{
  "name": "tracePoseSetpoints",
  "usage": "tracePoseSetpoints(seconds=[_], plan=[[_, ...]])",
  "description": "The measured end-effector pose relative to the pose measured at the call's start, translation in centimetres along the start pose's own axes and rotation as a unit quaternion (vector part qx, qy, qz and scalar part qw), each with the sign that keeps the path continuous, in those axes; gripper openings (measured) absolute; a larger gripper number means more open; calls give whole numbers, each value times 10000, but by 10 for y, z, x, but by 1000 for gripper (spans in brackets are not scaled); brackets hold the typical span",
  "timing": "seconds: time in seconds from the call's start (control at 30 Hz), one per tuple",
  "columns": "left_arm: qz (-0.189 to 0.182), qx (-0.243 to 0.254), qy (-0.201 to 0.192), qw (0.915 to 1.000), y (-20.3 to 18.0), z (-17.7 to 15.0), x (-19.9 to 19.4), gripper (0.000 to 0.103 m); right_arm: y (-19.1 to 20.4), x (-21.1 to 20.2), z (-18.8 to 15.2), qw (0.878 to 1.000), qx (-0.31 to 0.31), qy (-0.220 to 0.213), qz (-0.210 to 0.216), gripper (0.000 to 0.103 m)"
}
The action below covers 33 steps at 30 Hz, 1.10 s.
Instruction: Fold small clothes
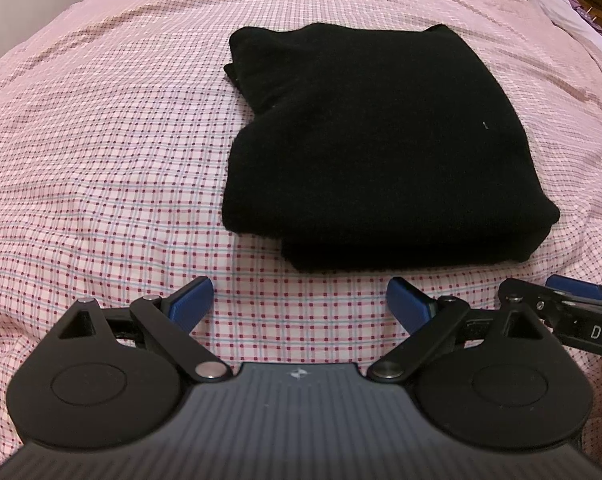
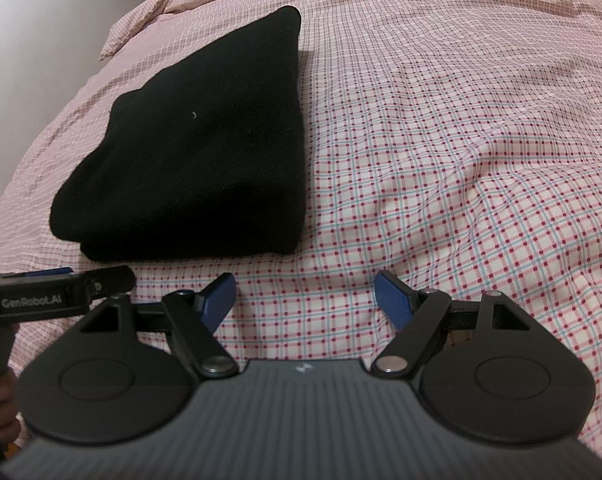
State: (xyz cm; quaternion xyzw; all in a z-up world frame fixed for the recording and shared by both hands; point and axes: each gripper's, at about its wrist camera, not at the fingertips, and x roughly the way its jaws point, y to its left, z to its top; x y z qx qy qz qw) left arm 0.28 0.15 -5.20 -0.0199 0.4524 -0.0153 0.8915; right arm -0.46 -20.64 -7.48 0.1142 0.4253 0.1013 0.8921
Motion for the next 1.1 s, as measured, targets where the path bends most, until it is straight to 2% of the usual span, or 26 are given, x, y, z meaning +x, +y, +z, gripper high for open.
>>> tracePoseSetpoints(seconds=[1.1], plan=[[-48,47,-17,10000,-3,0,-2,96,0,0,0,10000,0,1,-4,78]])
